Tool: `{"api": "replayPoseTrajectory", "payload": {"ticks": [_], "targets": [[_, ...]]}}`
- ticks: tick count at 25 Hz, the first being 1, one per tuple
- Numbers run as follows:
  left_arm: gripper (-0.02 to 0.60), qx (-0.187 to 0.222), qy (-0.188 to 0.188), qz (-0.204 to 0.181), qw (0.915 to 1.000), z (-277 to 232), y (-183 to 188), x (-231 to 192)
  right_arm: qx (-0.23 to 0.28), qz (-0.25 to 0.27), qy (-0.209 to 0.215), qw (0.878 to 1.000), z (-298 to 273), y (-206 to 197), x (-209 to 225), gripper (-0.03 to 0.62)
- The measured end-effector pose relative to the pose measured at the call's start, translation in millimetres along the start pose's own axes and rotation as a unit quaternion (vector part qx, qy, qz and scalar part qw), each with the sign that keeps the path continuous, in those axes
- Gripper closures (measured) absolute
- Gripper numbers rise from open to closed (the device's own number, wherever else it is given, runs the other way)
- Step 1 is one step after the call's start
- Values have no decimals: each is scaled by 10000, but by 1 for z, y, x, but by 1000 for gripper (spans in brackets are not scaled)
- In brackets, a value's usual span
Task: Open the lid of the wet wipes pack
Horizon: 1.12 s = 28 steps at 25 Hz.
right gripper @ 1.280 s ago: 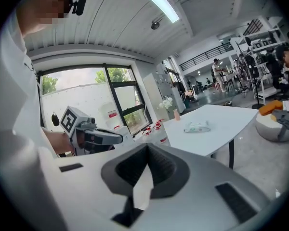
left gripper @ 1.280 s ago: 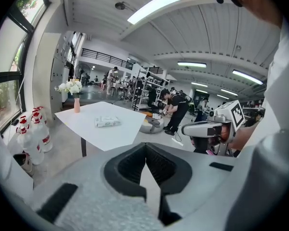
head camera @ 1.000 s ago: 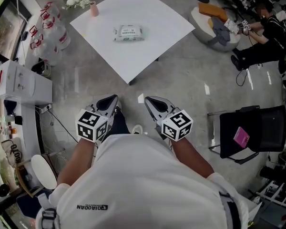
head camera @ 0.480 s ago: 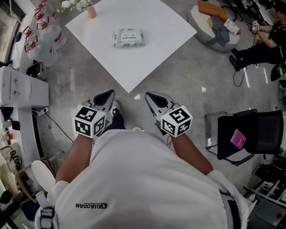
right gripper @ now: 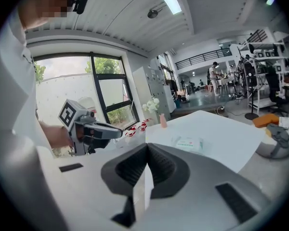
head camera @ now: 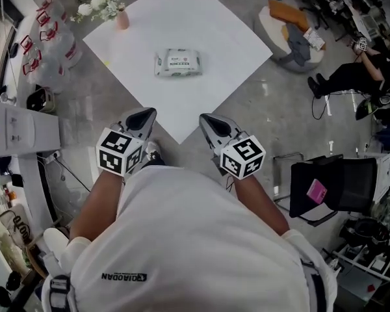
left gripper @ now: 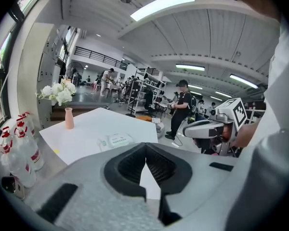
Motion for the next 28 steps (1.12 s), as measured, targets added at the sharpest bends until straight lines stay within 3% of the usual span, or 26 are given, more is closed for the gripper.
{"api": "replayPoseTrajectory", "payload": {"ticks": [9, 17, 22, 28], "targets": [[574, -152, -422, -257, 9987, -21, 19, -62, -97, -133, -499, 9986, -46, 16, 18, 588], [574, -270, -682, -291, 9969, -31, 16, -77, -142, -121, -604, 9980, -65, 23, 20, 588], [572, -199, -476, -194, 9985, -36, 17, -87, -162, 55, -439, 9989, -81, 37, 31, 588], [574, 102, 109, 89, 9998, -42, 26, -87, -399, 735, 24, 9965, -89, 45, 50, 588]]}}
Point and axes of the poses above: the fingertips, and each gripper's own axes: z backward along the fingers, x to its right, y out of its top, the point moved 6 cm from there along z, backward along the fingers, and after that the axes turned 3 degrees about -y, right-handed, at the moved point
